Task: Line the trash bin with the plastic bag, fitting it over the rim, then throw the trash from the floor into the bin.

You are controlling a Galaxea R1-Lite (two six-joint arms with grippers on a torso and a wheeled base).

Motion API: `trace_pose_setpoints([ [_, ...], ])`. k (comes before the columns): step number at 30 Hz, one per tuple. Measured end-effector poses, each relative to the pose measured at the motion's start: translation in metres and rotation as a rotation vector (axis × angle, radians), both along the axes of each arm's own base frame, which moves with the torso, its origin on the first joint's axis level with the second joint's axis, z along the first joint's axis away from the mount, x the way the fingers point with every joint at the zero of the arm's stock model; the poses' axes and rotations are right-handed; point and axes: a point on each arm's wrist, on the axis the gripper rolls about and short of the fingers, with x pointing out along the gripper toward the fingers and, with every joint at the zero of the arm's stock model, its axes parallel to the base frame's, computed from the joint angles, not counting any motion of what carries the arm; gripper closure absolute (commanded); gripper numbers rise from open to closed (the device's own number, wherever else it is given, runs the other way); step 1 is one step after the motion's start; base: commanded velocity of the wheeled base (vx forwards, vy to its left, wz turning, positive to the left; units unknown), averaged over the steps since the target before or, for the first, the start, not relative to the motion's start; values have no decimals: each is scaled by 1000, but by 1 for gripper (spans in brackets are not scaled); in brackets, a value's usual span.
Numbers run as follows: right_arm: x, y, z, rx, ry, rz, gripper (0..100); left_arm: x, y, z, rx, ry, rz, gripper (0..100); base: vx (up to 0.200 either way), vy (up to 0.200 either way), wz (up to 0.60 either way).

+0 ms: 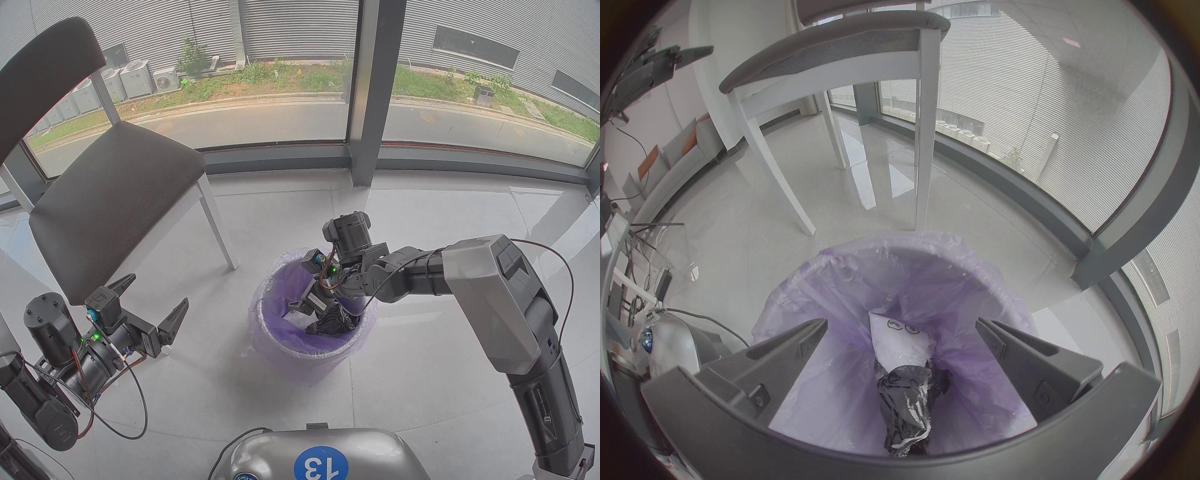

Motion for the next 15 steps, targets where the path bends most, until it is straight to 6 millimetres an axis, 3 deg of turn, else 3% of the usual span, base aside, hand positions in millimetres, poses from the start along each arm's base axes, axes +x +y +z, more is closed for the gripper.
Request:
trace_pose_setpoints([
  [9, -8, -5, 40, 40, -37, -12, 0, -6, -5, -1, 3, 9, -37, 0, 0, 0, 0],
  [15, -21, -20, 83, 32, -43, -41, 0, -15, -11, -2, 4, 16, -75, 0, 0, 0, 0],
])
